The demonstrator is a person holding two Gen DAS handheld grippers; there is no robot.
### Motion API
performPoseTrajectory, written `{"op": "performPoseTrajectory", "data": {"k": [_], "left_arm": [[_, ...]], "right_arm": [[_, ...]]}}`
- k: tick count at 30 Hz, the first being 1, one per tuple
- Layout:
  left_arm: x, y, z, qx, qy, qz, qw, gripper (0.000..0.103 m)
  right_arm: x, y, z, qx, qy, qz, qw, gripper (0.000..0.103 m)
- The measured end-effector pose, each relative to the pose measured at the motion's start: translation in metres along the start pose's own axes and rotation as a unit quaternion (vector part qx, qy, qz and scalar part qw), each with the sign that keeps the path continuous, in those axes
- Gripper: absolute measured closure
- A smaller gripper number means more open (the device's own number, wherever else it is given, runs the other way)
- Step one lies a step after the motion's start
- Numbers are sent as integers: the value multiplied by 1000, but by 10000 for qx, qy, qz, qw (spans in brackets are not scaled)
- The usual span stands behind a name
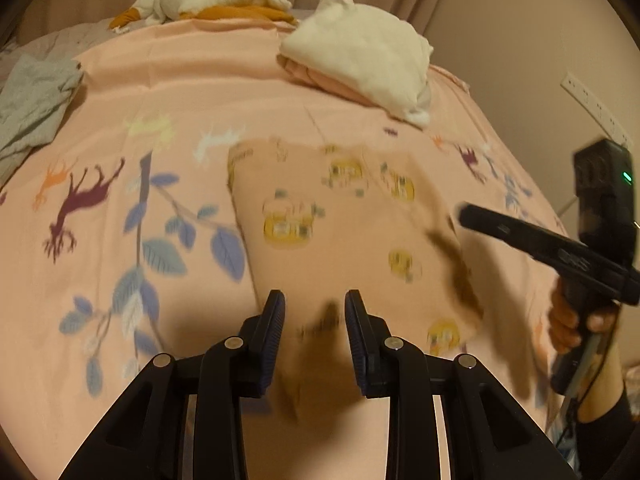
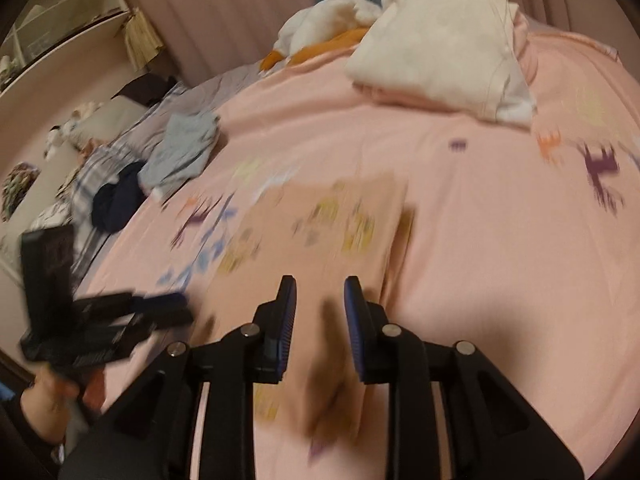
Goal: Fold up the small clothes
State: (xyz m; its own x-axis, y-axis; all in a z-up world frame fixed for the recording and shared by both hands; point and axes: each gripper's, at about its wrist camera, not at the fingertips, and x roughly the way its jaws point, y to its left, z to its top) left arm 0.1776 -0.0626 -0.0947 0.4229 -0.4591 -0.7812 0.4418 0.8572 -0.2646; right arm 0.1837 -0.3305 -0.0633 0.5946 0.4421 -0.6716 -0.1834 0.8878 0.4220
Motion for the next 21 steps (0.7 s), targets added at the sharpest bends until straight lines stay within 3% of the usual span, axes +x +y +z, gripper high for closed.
{"op": "performPoseTrajectory", "data": {"k": [4,7,8,12,15,16,17,19,21], "left_arm": [[15,-9,13,77,30,-57,9999,75],[27,-12,8,157,188,-77,9997,75],[31,-13,6,180,239,-73,9995,75],[33,-12,1,200,287,-89,9993,75],[22,-7,4,-14,237,-239,9994,75],[16,-4,5,-105,192,-273,9994,68],[10,1,5,-237,121,-284,9992,52],[-1,12,4,-519,-14,-344,9981,36],[-7,20,4,-733,-70,-454,9962,36]], "right_arm": [[48,-11,32,168,301,-112,9993,80],[91,-20,42,158,804,-542,9952,88],[96,-21,44,141,827,-596,9947,93],[97,-27,56,349,600,-651,9955,93],[82,-35,60,587,361,-601,9958,83],[73,-38,60,713,261,-479,9960,78],[61,-42,57,872,163,-311,9956,70],[44,-48,51,1058,64,-95,9943,59],[25,-53,39,1254,68,199,9919,49]]}}
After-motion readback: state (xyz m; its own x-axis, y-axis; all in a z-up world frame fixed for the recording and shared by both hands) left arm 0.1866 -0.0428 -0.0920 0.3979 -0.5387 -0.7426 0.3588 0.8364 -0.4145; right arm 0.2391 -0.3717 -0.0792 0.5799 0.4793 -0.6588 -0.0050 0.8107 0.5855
